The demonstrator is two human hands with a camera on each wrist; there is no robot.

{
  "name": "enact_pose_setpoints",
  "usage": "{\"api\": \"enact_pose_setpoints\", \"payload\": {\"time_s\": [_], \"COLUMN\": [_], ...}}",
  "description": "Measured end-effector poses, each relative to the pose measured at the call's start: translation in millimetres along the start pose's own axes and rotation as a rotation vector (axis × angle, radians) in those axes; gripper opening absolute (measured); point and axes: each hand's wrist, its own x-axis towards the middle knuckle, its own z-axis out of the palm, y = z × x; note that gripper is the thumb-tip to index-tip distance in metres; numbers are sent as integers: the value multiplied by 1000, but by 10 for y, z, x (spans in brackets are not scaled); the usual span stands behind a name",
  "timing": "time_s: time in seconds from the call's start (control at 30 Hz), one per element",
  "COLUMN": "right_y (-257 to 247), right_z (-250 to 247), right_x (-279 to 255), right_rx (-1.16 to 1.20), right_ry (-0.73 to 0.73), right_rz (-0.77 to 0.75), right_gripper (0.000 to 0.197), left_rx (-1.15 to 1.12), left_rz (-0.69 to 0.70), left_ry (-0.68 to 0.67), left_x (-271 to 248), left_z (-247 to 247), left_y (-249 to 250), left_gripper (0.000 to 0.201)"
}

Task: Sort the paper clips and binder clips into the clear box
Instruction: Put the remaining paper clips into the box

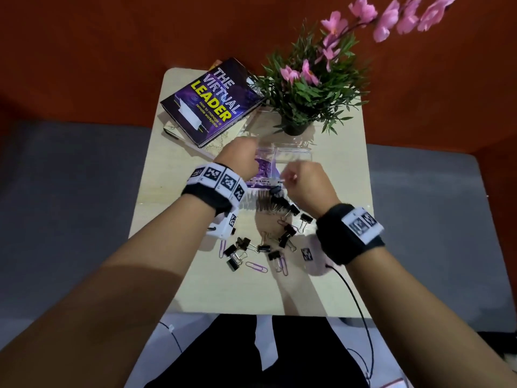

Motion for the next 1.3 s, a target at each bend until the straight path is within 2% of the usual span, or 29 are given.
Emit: {"api": "enact_pose_setpoints", "payload": {"time_s": [0.1,0.2,0.27,0.33,0.4,0.47,0.53,0.63,0.7,0.77,0.83,0.9,0.97,1.03,1.1,1.13,1.2,1.3], "right_y": [289,399,400,390,362,339,315,269,263,293,380,479,532,560,555,544,512,442], "right_z": [218,430,514,568,610,642,649,665,650,592,530,484,461,492,585,640,755,910], "right_x": [-323,-481,-495,-483,-490,-496,-481,-437,-425,-443,-488,-595,-772,-1000,-1243,-1341,-1452,-1447], "right_rx": [-58,-69,-33,31,63,60,57,46,98,224,313,342,379,335,253,215,174,171], "right_ry": [-140,-148,-82,-53,-63,-59,-74,-145,-128,-20,113,145,84,-56,-187,-215,-221,-157], "right_rz": [101,189,270,351,401,418,423,403,377,336,264,212,180,192,211,224,286,375], "right_gripper": [19,14,15,13,11,8,8,12,15,13,6,13,19,24,15,6,8,11], "left_rx": [-9,-58,-92,-132,-155,-192,-219,-239,-249,-242,-251,-257,-233,-194,-72,7,147,235], "left_rz": [81,97,-51,-250,-387,-443,-452,-429,-396,-342,-263,-184,-101,13,153,209,250,239], "left_ry": [28,126,118,10,-66,-44,9,14,37,88,113,65,-41,-144,-193,-210,-257,-269], "left_x": [-72,-467,-836,-1168,-1357,-1405,-1378,-1335,-1332,-1332,-1337,-1361,-1418,-1508,-1578,-1595,-1588,-1539], "left_z": [39,75,230,427,612,743,831,912,928,911,877,846,859,919,995,1034,1099,1175], "left_y": [21,-56,-237,-440,-564,-582,-550,-524,-547,-591,-622,-602,-537,-436,-342,-312,-286,-281], "left_gripper": [29,16,6,3,15,21,19,10,13,20,16,11,18,20,16,20,30,22]}}
